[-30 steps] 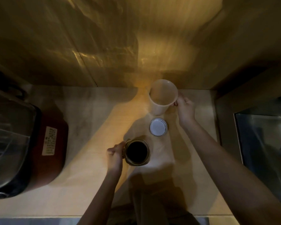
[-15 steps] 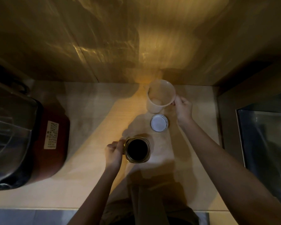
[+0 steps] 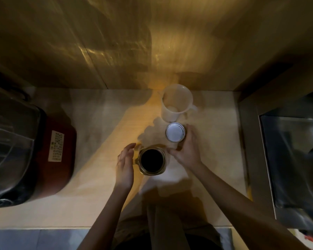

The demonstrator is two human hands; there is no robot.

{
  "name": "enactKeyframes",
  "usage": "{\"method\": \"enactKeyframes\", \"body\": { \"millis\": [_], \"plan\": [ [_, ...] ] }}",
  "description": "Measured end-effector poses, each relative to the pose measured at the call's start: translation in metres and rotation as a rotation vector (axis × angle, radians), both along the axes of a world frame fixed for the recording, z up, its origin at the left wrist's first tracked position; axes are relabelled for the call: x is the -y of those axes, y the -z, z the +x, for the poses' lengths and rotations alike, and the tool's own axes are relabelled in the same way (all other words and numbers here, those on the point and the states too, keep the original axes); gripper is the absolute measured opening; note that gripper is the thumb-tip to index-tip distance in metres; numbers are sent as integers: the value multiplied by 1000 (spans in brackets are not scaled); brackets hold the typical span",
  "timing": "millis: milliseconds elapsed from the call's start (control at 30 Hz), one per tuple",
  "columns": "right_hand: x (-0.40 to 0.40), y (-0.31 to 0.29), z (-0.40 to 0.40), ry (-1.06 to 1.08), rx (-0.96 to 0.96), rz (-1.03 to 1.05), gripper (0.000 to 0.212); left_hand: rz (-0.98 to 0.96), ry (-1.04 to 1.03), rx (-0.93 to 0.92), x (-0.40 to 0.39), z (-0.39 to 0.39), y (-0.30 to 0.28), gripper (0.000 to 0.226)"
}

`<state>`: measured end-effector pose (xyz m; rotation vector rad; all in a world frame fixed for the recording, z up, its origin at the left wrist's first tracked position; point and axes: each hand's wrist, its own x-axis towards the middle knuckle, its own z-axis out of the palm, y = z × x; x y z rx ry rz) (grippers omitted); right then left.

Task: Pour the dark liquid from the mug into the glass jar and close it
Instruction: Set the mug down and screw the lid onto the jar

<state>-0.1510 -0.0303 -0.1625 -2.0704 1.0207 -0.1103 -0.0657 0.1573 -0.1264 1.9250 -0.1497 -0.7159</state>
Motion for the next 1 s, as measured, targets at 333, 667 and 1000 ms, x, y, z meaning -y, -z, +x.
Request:
{"method": "enactKeyframes", "body": {
  "millis": [333,667,1000],
  "plan": [
    [6,-14,0,-145,-160,-308,78,16,460,209,-16,2,-20,85],
    [5,-33,19,-382,-269,-218,91,110,468,259,-9,-4,-8,101],
    [-5,-33,77,-687,-373,-386,92,127,466,238,-9,1,-4,95]
  ]
}}
